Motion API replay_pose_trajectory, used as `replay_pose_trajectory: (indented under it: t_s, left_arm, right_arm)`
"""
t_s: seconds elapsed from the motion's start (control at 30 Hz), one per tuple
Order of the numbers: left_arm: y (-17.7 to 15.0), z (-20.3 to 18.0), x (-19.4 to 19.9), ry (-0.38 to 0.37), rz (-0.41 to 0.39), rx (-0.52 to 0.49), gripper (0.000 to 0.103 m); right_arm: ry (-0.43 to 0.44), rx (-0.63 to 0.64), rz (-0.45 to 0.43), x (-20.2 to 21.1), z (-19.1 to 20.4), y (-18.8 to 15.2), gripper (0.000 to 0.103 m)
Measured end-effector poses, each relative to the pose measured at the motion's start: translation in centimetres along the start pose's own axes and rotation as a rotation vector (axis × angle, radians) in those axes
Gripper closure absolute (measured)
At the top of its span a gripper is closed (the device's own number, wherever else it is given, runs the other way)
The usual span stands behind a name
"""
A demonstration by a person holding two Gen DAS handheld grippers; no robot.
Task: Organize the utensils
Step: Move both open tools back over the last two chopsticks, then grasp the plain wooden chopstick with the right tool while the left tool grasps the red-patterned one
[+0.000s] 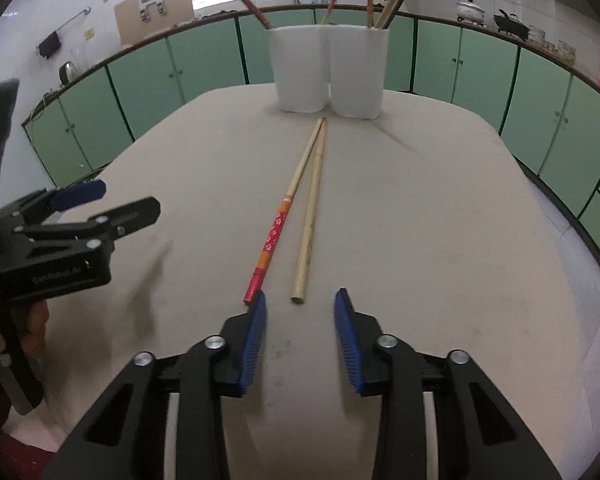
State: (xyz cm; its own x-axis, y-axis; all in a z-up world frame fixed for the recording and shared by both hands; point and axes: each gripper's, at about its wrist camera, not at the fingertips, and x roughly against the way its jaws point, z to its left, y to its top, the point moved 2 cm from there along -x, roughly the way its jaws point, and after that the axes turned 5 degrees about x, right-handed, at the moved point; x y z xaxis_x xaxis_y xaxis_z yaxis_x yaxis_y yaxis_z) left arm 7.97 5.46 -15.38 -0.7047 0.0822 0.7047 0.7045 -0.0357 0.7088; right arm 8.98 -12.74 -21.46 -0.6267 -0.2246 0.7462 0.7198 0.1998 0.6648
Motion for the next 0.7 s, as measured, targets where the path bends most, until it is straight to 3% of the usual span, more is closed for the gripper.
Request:
replay_pose_trajectory:
  t_s: [0.3,0.57,0.7]
  left_arm:
    - [0.0,-0.4,-0.2,-0.005,0.004,-0.001,0.014]
    - [-0.2,-1.0,0.2,-0.015,0.001,-0.010,0.014]
    - [-0.2,-1.8,0.3,-0.036,0.003,-0.018,0.014]
  right_arm:
    - [0.003,-0.008,-0.027,-0.6,-0.1,0.4,0.095]
    - [0.000,-0.057,-0.020,0.4,-2.0,-0.2,0.096]
    - [-0.041,-0.102,-0.003,1.4,-4.0,-1.0,0.096]
